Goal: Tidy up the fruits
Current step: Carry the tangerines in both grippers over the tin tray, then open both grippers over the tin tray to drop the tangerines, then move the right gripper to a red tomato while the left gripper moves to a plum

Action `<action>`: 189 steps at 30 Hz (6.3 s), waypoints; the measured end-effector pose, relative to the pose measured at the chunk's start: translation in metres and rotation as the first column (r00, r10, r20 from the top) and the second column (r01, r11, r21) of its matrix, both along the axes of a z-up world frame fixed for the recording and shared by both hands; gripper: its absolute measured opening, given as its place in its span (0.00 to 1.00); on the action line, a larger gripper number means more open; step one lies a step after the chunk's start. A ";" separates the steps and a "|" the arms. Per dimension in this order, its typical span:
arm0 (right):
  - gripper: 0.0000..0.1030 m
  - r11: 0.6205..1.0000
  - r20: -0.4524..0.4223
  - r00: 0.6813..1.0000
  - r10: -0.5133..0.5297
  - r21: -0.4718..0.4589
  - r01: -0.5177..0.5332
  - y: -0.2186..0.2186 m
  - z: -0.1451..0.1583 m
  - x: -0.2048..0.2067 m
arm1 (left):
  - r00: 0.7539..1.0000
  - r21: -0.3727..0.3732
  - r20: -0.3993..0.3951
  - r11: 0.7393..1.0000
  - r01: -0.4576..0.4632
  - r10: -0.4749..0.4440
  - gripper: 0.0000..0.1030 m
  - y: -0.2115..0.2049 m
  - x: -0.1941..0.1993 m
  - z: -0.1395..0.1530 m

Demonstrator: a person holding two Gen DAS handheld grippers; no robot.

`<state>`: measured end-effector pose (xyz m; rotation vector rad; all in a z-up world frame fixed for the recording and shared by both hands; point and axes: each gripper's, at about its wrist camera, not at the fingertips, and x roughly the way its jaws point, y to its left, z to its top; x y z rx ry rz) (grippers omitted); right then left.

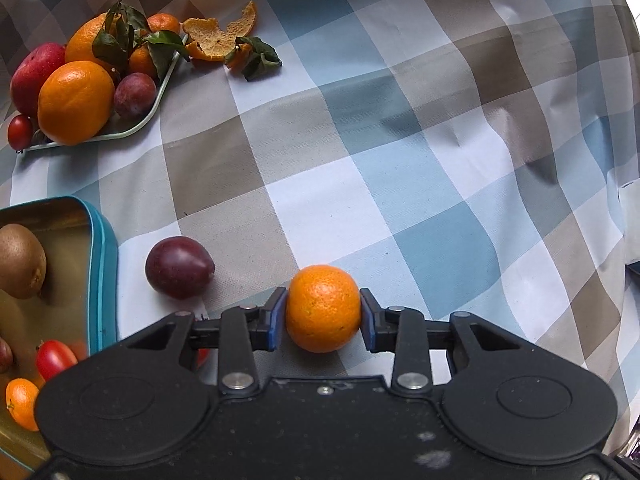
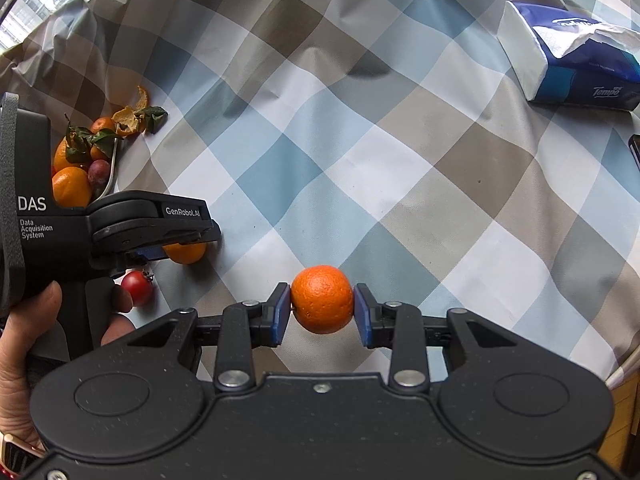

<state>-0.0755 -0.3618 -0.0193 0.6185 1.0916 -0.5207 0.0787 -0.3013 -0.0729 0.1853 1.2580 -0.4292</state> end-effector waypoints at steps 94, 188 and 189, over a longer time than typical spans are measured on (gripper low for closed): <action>0.43 0.819 0.008 0.828 0.560 -0.155 -0.552 0.259 0.017 0.169 | 0.758 0.037 0.159 0.763 -0.645 0.633 0.35 0.334 0.077 0.057; 0.43 0.963 -0.090 0.976 0.199 -0.166 -0.211 0.099 -0.003 0.091 | 0.951 0.011 0.143 0.960 -0.278 0.274 0.40 0.150 0.037 0.065; 0.43 0.963 -0.081 0.975 0.207 -0.162 -0.218 0.100 -0.002 0.095 | 0.949 0.006 0.143 0.959 -0.284 0.280 0.40 0.150 0.037 0.065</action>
